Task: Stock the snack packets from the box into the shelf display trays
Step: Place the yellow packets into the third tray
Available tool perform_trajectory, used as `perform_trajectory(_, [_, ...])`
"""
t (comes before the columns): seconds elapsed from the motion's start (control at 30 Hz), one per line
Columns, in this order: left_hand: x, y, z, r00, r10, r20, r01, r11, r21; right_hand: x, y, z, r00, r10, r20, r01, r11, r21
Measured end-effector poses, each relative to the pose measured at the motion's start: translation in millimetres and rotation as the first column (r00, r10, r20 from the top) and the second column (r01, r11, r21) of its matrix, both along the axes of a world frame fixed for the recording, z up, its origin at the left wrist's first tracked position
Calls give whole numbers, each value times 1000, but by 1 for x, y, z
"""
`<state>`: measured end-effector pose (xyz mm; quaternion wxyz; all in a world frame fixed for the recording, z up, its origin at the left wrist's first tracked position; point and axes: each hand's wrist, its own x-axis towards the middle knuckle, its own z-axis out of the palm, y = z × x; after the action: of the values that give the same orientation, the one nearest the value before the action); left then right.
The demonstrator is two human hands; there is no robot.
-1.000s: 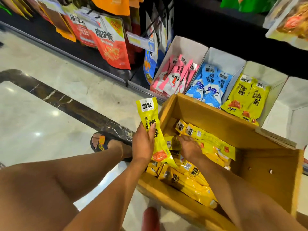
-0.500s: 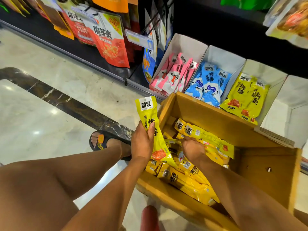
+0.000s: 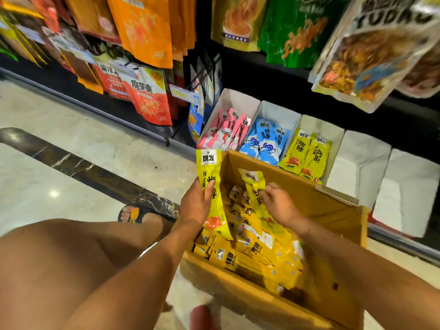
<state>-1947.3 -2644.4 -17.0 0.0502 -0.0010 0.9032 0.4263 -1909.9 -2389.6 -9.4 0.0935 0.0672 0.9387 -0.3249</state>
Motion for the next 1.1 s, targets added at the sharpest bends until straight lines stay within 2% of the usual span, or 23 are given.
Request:
perform_trajectory(0.13, [-7, 27, 36, 989, -143, -34, 147, 973, 176, 0, 17, 52, 994, -98, -45, 91, 986, -139])
perform_trajectory(0.27, [-23, 56, 76, 960, -265, -93, 279, 937, 212, 0, 41, 102, 972, -208, -110, 160, 927, -339])
perform_trajectory(0.37, [-39, 78, 98, 932, -360, -32, 358, 910, 210, -3, 60, 133, 960, -245, -137, 160, 878, -450])
perform_trajectory(0.47, [-54, 98, 114, 892, -436, 122, 415, 895, 164, -7, 78, 151, 945, -298, -137, 167, 797, -581])
perform_trajectory(0.63, [-58, 140, 143, 817, -550, 174, 482, 816, 319, -14, 92, 164, 902, -428, -58, 240, 609, -756])
perform_trajectory(0.77, [-59, 172, 144, 813, -532, 236, 383, 794, 471, -25, 101, 152, 867, -499, -10, 312, 556, -771])
perform_trajectory(0.97, [-83, 196, 136, 836, -480, 268, 288, 798, 530, -40, 116, 141, 813, -574, 96, 423, 469, -775])
perform_trajectory(1.1, [-98, 207, 135, 829, -481, 284, 278, 796, 537, -35, 119, 122, 824, -549, 138, 494, 578, -649])
